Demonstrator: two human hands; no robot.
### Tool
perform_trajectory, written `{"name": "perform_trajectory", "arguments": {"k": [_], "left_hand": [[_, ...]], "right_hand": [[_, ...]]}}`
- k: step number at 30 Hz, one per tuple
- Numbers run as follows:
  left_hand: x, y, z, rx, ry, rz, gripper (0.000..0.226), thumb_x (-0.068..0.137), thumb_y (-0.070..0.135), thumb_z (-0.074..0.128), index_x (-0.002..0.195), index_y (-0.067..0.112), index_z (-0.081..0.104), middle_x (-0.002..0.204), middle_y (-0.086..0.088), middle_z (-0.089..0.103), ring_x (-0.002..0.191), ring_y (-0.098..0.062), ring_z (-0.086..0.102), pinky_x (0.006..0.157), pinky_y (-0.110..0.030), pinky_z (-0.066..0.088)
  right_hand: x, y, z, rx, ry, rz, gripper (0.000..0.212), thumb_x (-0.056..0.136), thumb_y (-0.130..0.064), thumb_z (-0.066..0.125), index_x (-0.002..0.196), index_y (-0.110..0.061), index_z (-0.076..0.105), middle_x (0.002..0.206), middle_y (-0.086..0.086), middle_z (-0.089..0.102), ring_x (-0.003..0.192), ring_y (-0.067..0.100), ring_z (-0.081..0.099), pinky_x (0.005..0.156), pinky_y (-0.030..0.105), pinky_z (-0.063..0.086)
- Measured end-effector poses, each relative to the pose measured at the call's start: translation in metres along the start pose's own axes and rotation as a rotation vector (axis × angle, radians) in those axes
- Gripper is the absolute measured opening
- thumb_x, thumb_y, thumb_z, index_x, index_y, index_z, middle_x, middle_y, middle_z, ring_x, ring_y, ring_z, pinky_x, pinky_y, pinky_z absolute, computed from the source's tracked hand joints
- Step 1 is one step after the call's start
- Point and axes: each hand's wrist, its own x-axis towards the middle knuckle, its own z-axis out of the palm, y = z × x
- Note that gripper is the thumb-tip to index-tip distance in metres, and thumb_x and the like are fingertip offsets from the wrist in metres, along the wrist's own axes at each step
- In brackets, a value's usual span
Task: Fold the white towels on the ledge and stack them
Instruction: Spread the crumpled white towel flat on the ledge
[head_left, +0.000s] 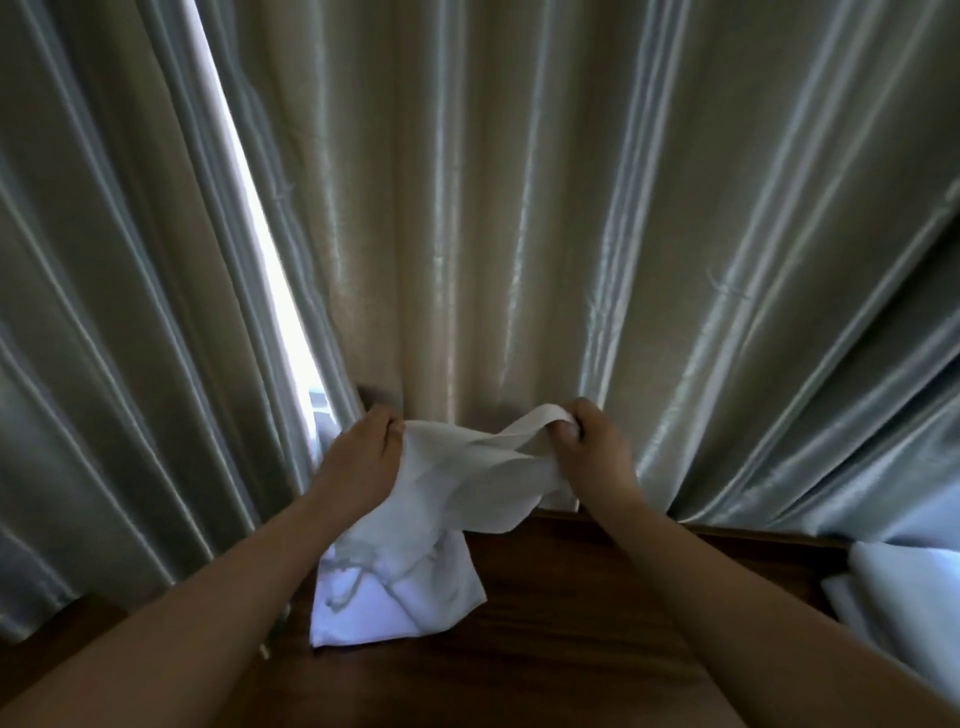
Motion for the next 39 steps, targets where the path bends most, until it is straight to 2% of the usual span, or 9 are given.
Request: {"name": "perform_trajectory", "arguments": {"k": [6, 10, 14, 18, 21, 24, 26, 32, 39], "left_hand": [[-0.034, 0.083, 0.051, 0.072, -0.184, 0.059, 0.045, 0.086, 0.068, 0.043, 0.086, 0.025, 0.057, 0.078, 0.005, 0.06, 0.07, -0.014, 0.06, 0.062, -0.034, 0.048], [-0.064, 0.13, 0.085, 0.079, -0.166, 0.171, 0.035, 0.094, 0.05, 0.047, 0.071, 0.024, 0.054, 0.064, 0.006, 0.051, 0.064, -0.008, 0.05, 0.062, -0.031, 0.035], [-0.09, 0.162, 0.098, 0.054, -0.155, 0.139, 0.036, 0.097, 0.048, 0.044, 0.079, 0.021, 0.06, 0.071, 0.002, 0.062, 0.07, -0.009, 0.059, 0.066, -0.034, 0.046], [-0.122, 0.186, 0.097, 0.033, -0.226, 0.11, 0.032, 0.096, 0.044, 0.051, 0.086, 0.019, 0.068, 0.078, 0.002, 0.069, 0.08, -0.006, 0.062, 0.067, -0.016, 0.044], [-0.136, 0.194, 0.091, -0.003, -0.472, -0.075, 0.033, 0.088, 0.059, 0.052, 0.078, 0.035, 0.072, 0.076, 0.019, 0.069, 0.08, 0.004, 0.062, 0.067, -0.015, 0.04], [-0.147, 0.19, 0.086, 0.051, -0.847, -0.327, 0.032, 0.087, 0.059, 0.054, 0.064, 0.042, 0.069, 0.069, 0.024, 0.067, 0.071, 0.006, 0.061, 0.07, -0.016, 0.04], [-0.149, 0.18, 0.084, 0.037, -0.906, -0.4, 0.029, 0.09, 0.053, 0.055, 0.078, 0.034, 0.073, 0.083, 0.016, 0.071, 0.082, 0.001, 0.063, 0.071, -0.015, 0.041], [-0.132, 0.137, 0.105, 0.147, -0.919, -0.456, 0.03, 0.091, 0.053, 0.055, 0.1, 0.029, 0.07, 0.101, 0.014, 0.068, 0.095, -0.001, 0.06, 0.075, -0.013, 0.04], [-0.141, 0.044, 0.22, 0.55, -0.378, -0.186, 0.033, 0.091, 0.027, 0.051, 0.119, 0.015, 0.064, 0.113, -0.017, 0.064, 0.102, -0.04, 0.06, 0.084, -0.045, 0.051]], "right_hand": [[-0.015, 0.057, -0.1, -0.141, -0.075, 0.067, 0.033, 0.092, -0.041, 0.055, 0.068, -0.019, 0.056, 0.063, 0.0, 0.055, 0.059, 0.017, 0.053, 0.047, 0.027, 0.037], [-0.037, 0.111, -0.163, -0.216, -0.157, 0.105, 0.036, 0.088, -0.049, 0.062, 0.083, -0.014, 0.057, 0.074, -0.003, 0.057, 0.065, 0.014, 0.054, 0.051, 0.027, 0.039], [-0.061, 0.163, -0.219, -0.348, -0.308, 0.002, 0.037, 0.075, -0.048, 0.076, 0.09, -0.022, 0.054, 0.08, -0.007, 0.06, 0.072, 0.014, 0.057, 0.06, 0.033, 0.044], [-0.086, 0.217, -0.248, -0.635, -0.537, -0.118, 0.036, 0.088, -0.037, 0.067, 0.12, -0.024, 0.062, 0.12, 0.002, 0.064, 0.109, 0.024, 0.061, 0.088, 0.033, 0.046], [-0.097, 0.253, -0.27, -0.681, -0.803, 0.063, 0.053, 0.085, -0.046, 0.069, 0.13, -0.018, 0.063, 0.132, 0.007, 0.062, 0.118, 0.024, 0.058, 0.099, 0.033, 0.045], [-0.109, 0.273, -0.293, -0.685, -1.099, 0.109, 0.08, 0.06, -0.086, 0.061, 0.109, -0.024, 0.073, 0.109, 0.001, 0.072, 0.097, 0.019, 0.066, 0.089, 0.036, 0.053], [-0.116, 0.27, -0.304, -0.674, -1.165, 0.088, 0.07, 0.063, -0.082, 0.063, 0.101, -0.024, 0.073, 0.1, -0.001, 0.072, 0.092, 0.019, 0.066, 0.084, 0.036, 0.052], [-0.089, 0.286, -0.284, -0.66, -1.115, 0.167, 0.049, 0.081, -0.054, 0.07, 0.115, -0.019, 0.07, 0.099, -0.007, 0.064, 0.085, 0.006, 0.059, 0.072, 0.021, 0.046], [-0.099, 0.365, -0.179, -0.763, -0.602, 0.263, 0.055, 0.092, -0.035, 0.058, 0.144, -0.031, 0.039, 0.145, 0.005, 0.045, 0.136, 0.03, 0.039, 0.111, 0.05, 0.034]]}}
